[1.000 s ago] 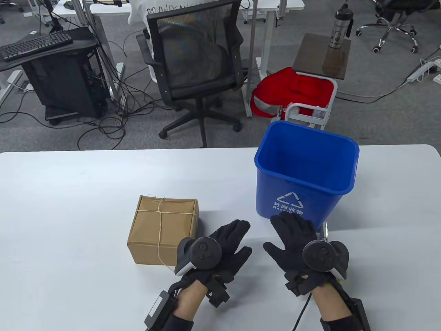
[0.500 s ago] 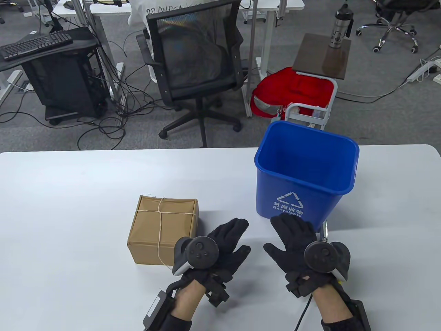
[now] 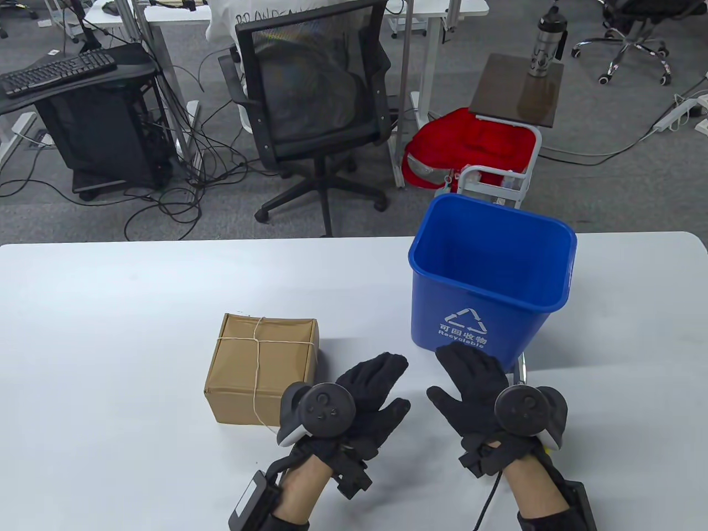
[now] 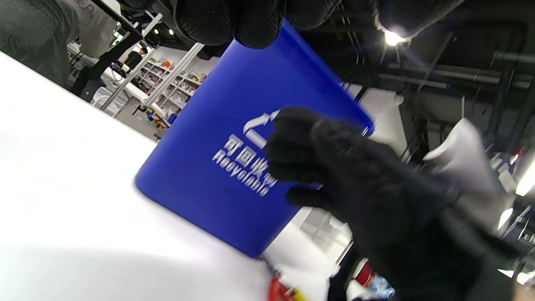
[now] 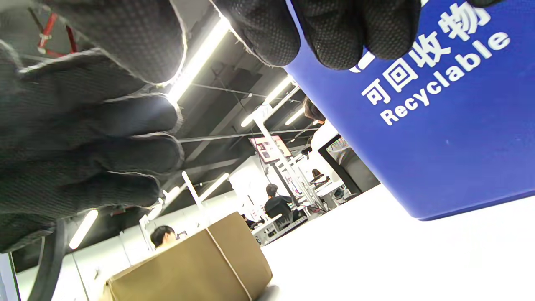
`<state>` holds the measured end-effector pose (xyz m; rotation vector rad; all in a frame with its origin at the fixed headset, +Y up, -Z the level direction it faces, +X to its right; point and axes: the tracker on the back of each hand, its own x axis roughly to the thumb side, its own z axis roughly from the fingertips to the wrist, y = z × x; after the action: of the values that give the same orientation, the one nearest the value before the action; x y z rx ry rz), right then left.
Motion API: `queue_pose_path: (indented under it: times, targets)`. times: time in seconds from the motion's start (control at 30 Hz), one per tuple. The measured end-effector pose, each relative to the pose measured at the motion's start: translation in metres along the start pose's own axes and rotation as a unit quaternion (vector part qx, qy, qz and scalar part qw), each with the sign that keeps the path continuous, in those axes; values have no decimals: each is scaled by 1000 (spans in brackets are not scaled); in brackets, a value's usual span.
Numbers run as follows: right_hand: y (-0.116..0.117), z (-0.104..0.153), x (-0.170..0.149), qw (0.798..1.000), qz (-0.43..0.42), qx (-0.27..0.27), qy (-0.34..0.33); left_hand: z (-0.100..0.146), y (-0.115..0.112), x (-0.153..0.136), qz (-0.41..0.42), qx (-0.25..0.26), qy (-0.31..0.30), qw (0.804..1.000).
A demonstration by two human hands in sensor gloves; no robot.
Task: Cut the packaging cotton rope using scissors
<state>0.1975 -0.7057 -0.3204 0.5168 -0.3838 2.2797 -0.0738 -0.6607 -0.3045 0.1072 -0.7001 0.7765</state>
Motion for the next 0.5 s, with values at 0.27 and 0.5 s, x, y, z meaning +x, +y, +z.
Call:
queue_pose_path:
  times: [0.27, 0.5]
  targets:
    - [-1, 1, 0, 1000, -9, 2, -3, -3, 90, -10, -138, -51, 87, 985]
    - [6, 1, 0, 1000, -3, 16, -7, 6, 119, -92, -260, -220, 193, 920]
